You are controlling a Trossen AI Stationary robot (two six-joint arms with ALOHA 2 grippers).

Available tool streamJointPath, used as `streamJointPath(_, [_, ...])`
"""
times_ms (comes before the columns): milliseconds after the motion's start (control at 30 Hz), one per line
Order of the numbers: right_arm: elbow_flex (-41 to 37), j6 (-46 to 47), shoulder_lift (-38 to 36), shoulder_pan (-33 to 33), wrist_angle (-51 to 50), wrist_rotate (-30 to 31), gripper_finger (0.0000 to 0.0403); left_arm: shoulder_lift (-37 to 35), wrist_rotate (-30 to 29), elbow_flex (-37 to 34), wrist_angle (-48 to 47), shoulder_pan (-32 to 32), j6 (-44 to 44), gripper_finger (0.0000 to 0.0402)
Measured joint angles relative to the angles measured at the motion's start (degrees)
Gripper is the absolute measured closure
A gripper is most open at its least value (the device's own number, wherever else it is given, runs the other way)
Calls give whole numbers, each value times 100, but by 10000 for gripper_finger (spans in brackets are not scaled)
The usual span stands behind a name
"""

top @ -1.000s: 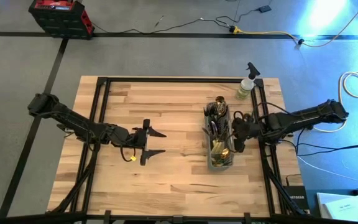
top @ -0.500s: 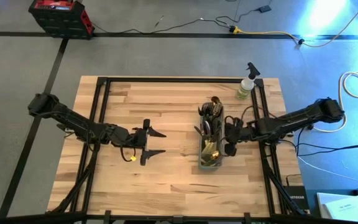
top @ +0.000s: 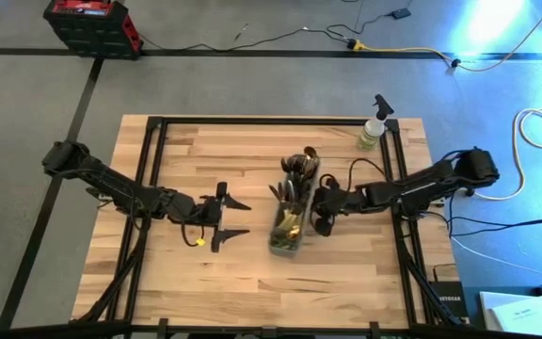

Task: Sort silverware
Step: Move the silverware basket to the center of the table

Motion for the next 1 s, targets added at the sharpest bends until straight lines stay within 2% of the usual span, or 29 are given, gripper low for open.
streamJointPath(367, [2, -821, 752, -49, 1670, 878, 403, 0, 1, 0, 11, -16, 28, 121])
streamJointPath(467, [84, -855, 1008, -216, 1962, 941, 403, 0, 1, 0, 11, -16, 29, 121])
streamJointPath(633, [405, -1020, 1400, -487, 2187, 599, 403, 0, 1, 0, 17, -16, 27, 121])
streamJointPath(767, [514, -1224, 1373, -543, 2196, 291, 403, 0, 3, 0, 269, -98, 237, 121])
streamJointPath(900, [344, -1486, 1172, -566, 2363, 54, 403, 0, 64, 0, 523, -236, 961, 121])
streamJointPath(1000, [-4, -1600, 1004, -610, 3142, -354, 403, -4, 100, -32, 537, -236, 1146, 121])
